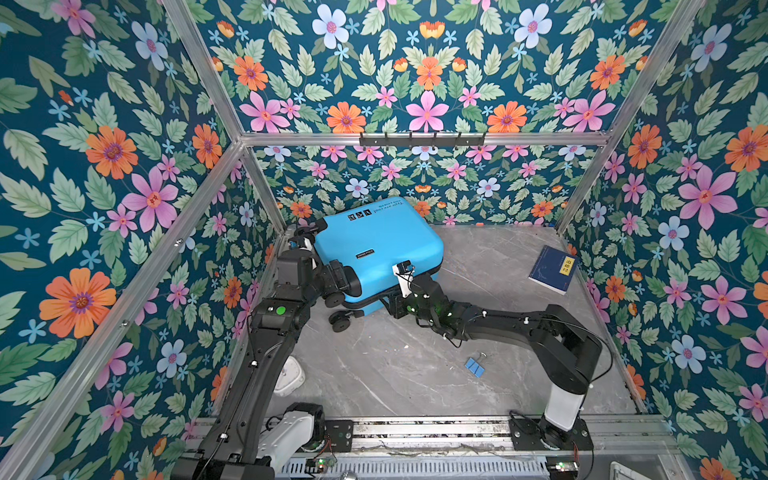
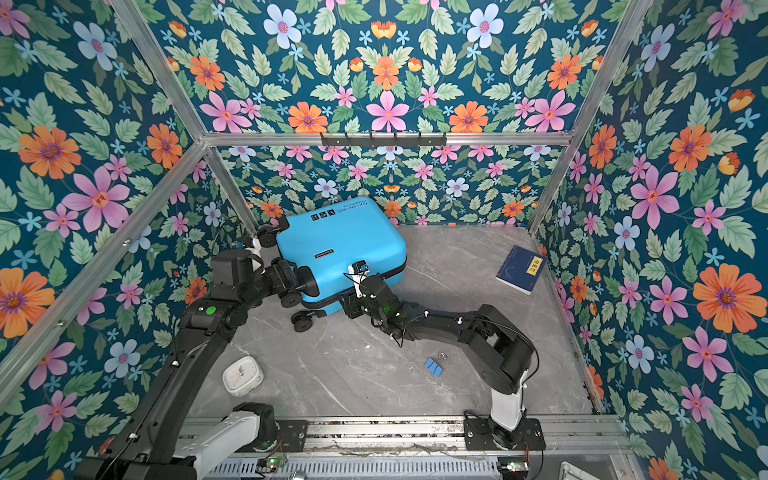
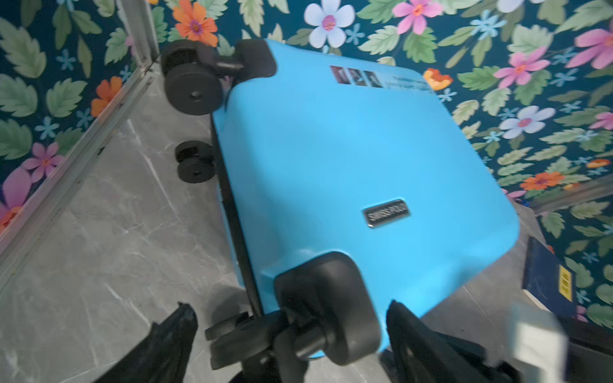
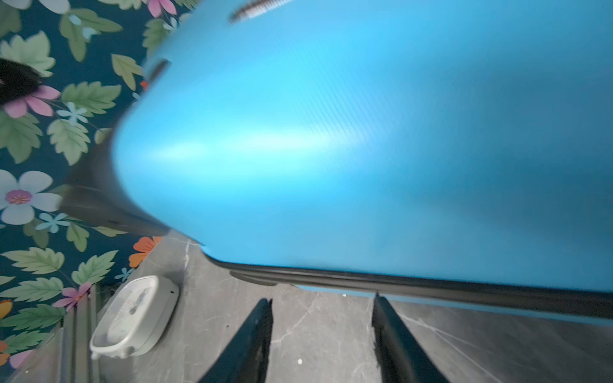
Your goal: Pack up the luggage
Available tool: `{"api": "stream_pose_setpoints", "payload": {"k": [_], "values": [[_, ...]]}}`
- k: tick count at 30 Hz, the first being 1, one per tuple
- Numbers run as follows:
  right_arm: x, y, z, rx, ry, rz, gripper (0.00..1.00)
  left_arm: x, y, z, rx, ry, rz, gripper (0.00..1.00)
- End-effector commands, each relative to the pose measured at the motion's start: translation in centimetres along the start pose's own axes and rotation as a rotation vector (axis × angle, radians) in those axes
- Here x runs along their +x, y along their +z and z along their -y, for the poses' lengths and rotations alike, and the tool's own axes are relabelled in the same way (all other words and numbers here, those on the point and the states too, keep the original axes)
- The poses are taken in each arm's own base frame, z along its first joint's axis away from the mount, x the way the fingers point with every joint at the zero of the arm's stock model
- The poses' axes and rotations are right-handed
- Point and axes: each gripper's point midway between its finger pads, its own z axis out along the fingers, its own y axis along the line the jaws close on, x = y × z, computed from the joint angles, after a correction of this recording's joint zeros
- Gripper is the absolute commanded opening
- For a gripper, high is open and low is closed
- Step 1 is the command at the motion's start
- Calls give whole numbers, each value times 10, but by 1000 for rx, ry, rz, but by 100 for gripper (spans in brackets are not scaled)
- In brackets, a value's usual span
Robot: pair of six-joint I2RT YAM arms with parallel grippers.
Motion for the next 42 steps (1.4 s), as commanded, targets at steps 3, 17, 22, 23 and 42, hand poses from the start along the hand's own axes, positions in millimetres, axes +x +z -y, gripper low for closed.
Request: {"api": "stream_pose_setpoints", "payload": {"k": [3,17,22,23,42], "values": [[-39,-48,8,61,-78,39,64,-5,19,-13,4,-7,-21,96],[-113,-110,216,206,473,191,75,5,69,-1,99,-43,-88,99],[-129,-89,244,91,560,299,74,1,75,1,106,-27,-84,99],[-133,-84,245,66,571,309,74,-1,76,2,112,-22,-79,99],[-138,-8,226,-182,632,265,73,-13,105,37,303,15,-83,98]]}}
